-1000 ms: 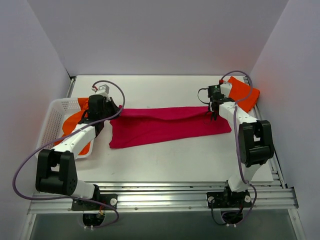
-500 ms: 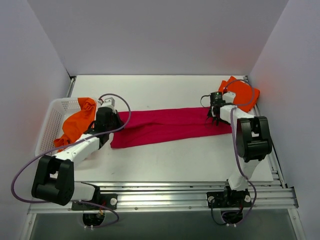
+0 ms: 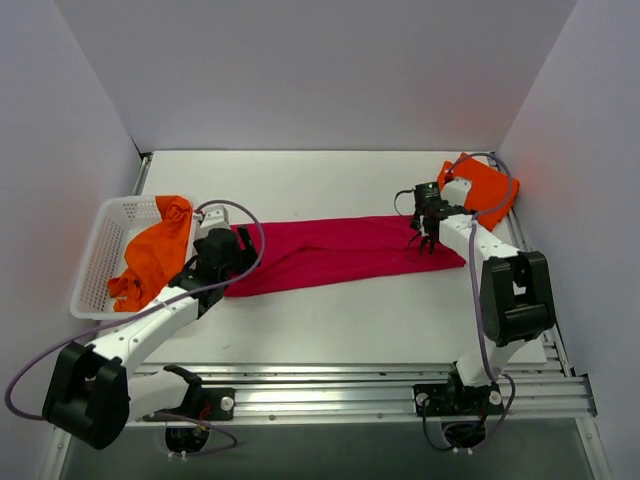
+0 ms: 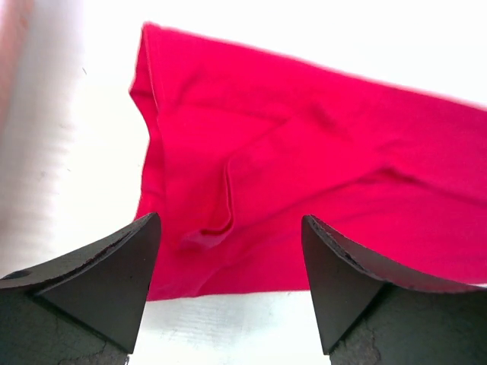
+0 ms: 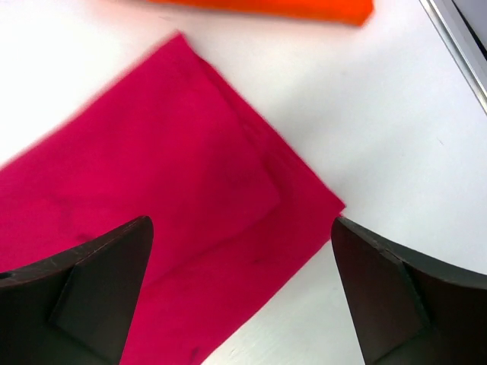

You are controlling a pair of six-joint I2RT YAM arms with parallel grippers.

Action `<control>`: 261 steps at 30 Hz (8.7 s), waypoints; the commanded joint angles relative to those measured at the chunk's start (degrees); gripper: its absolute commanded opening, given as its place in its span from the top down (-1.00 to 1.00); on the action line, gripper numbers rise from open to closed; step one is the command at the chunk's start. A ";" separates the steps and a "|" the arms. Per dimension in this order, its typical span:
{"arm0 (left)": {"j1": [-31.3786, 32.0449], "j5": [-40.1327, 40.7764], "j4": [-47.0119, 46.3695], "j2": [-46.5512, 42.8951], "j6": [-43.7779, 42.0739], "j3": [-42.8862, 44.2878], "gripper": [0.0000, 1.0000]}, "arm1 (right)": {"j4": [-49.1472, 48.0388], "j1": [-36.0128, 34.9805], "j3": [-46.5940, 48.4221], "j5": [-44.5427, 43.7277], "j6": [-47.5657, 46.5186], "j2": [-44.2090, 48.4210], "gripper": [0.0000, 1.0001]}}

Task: Fold and stack the t-shirts
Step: Fold the other side of the tshirt into a rectangle, then rotate the tshirt 90 degrees

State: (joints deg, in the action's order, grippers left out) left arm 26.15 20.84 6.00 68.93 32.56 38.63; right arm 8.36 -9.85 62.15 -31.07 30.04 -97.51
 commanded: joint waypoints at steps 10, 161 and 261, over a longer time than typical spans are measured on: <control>-1.28 2.19 -11.87 2.61 0.66 1.18 -0.46 | -7.74 -18.71 14.11 14.63 -0.95 -4.42 -0.84; -9.27 -8.53 -15.14 17.47 0.58 4.52 -0.07 | 2.10 -47.11 11.15 -10.68 1.51 -8.83 0.53; 2.59 -1.15 -10.30 13.60 6.11 3.83 0.38 | -5.11 -33.41 30.48 2.34 -5.17 -26.67 0.99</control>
State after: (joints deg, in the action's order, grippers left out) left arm 28.71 22.24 -3.75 81.47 36.53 41.12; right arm 1.78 -45.36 89.78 -28.03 27.14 -123.24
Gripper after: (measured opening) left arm 0.317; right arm 0.021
